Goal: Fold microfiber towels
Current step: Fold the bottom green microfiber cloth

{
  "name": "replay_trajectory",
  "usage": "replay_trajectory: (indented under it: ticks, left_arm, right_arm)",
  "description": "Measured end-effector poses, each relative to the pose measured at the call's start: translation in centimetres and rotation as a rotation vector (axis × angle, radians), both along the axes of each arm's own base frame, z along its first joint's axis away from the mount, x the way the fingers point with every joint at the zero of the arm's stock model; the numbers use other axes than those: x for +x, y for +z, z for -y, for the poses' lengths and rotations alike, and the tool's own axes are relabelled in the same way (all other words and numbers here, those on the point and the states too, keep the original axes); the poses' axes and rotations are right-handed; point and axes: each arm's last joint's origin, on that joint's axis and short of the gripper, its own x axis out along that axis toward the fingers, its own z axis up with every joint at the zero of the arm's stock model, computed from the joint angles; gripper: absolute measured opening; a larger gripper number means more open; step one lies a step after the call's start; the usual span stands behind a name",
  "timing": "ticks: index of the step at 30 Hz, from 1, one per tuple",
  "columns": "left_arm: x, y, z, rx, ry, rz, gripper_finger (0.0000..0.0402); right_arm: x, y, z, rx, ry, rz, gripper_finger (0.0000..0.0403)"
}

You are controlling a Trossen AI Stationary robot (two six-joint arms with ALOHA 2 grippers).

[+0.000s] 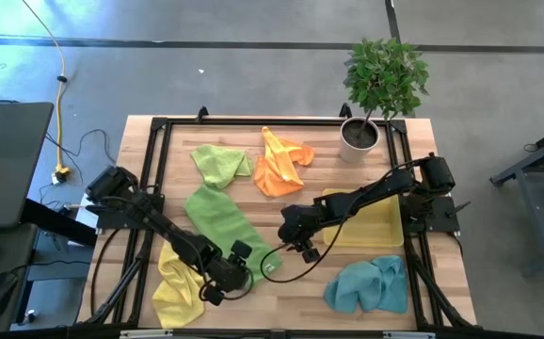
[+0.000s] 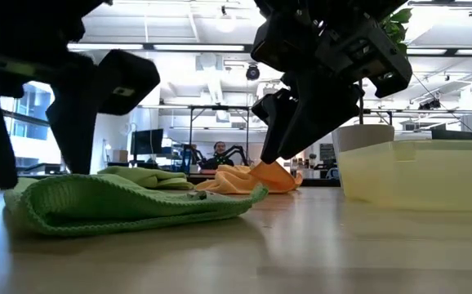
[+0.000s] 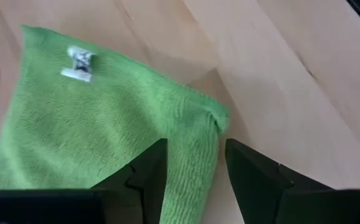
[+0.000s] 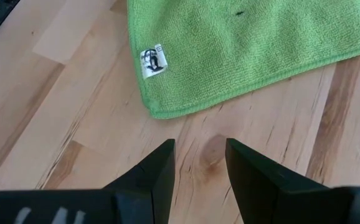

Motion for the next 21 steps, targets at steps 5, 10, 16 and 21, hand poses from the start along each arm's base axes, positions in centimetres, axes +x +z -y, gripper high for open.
replay_trajectory:
  ticks: [5,10,16,21]
  left_arm:
    - [0.3,-0.9,0.6,0.007,-0.036,0.019,0.015]
    - [0.7,-1.7,0.9,0.06,-0.04,0.054,0.015]
    - [0.7,-2.9,0.9,0.087,-0.032,0.013,0.0149]
    - [0.7,-2.8,1.1,0.05,-0.013,0.012,0.0111]
  right_arm:
    - [0.0,0.0,0.0,0.0,0.0,-0.001,0.0133]
    - [0.0,0.0,0.1,-0.002,-0.001,-0.007,0.0133]
    - [-0.1,-0.1,0.1,-0.004,-0.001,-0.014,0.0133]
    - [-0.2,-0.1,0.1,-0.005,-0.001,-0.022,0.0133]
